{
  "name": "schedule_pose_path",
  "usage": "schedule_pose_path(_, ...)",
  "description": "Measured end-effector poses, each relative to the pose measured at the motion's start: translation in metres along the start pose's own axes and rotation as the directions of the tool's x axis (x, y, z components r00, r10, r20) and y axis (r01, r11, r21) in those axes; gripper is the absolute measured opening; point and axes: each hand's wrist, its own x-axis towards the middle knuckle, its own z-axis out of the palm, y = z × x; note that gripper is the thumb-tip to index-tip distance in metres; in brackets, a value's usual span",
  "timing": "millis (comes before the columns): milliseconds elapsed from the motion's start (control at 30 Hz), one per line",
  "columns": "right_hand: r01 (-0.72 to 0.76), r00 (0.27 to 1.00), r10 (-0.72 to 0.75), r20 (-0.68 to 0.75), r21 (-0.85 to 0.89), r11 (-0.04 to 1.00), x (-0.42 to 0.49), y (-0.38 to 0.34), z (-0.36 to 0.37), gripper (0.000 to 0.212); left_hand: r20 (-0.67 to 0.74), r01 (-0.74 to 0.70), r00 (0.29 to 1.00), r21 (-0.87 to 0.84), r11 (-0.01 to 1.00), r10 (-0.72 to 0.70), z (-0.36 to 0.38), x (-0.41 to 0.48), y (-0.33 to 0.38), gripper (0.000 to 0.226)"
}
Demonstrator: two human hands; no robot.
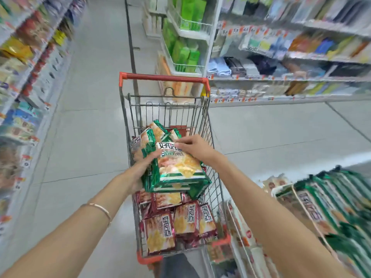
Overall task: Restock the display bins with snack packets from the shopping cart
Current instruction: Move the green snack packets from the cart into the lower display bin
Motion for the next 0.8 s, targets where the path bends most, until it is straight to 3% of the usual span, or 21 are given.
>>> schedule_pose_path(67,-0.047,0.994,0.06,-0.092,0.141,0.989,-0.031,0.008,0.008,0.062,0.045,-0.045,0.998,0.021,0.999,0.044,0.012,-0.02,-0.012,0.062)
schedule_pose_path(133,-0.195,0.965,0.242,-0.1,0.343,0.919,-0.071,0.021,0.009,0.107,0.093,-0.035,0.995,0.013,0.999,0.033,0.022,-0.034,-0.024,0.068)
schedule_pose_path(167,-0.278,0.947,0.321,-0.024,0.444,0.852,-0.092,0.028,0.009,0.113,0.123,-0.038,0.992,0.031,0.999,0.034,0.029,-0.038,-0.029,0.077)
schedule_pose_path(233,-0.361,0.923,0.373,0.1,0.565,0.742,-0.143,0.042,0.008,0.086,0.177,-0.01,0.984,0.085,0.996,-0.005,0.051,-0.049,-0.04,0.081)
schedule_pose_path(300,-0.349,0.896,0.443,0.03,0.664,0.662,-0.197,0.06,0.006,0.055,0.235,-0.029,0.972,0.181,0.983,-0.015,0.087,-0.065,-0.047,0.072)
schedule_pose_path(367,-0.25,0.869,0.484,-0.103,0.753,0.609,-0.25,0.082,-0.002,0.039,0.328,-0.061,0.943,0.323,0.945,-0.051,0.132,-0.076,-0.057,0.091)
schedule_pose_path(433,-0.144,0.819,0.529,-0.222,0.813,0.564,-0.306,0.094,-0.014,0.038,0.458,-0.131,0.882,0.462,0.877,-0.11,0.182,-0.086,-0.07,0.106)
schedule_pose_path(533,-0.068,0.708,0.61,-0.356,0.825,0.561,-0.389,0.117,-0.032,0.038,0.606,-0.283,0.774,0.59,0.756,-0.184,0.26,-0.112,-0.095,0.084)
schedule_pose_path(600,-0.023,0.631,0.644,-0.432,0.82,0.572,-0.443,0.134,-0.044,0.04,0.651,-0.347,0.708,0.659,0.667,-0.274,0.309,-0.132,-0.116,0.084)
schedule_pose_path(633,0.01,0.581,0.651,-0.489,0.804,0.595,-0.471,0.14,-0.048,0.053,0.657,-0.364,0.683,0.686,0.63,-0.32,0.332,-0.138,-0.129,0.09)
schedule_pose_path(700,0.012,0.478,0.68,-0.556,0.778,0.628,-0.528,0.156,-0.054,0.102,0.673,-0.407,0.621,0.715,0.568,-0.402,0.377,-0.155,-0.159,0.109)
schedule_pose_path(733,0.029,0.439,0.689,-0.577,0.776,0.63,-0.557,0.16,-0.054,0.108,0.69,-0.438,0.582,0.712,0.548,-0.431,0.399,-0.166,-0.175,0.116)
schedule_pose_path(800,0.125,0.384,0.687,-0.617,0.772,0.623,-0.617,0.176,-0.052,0.067,0.724,-0.495,0.514,0.688,0.531,-0.459,0.446,-0.19,-0.208,0.127)
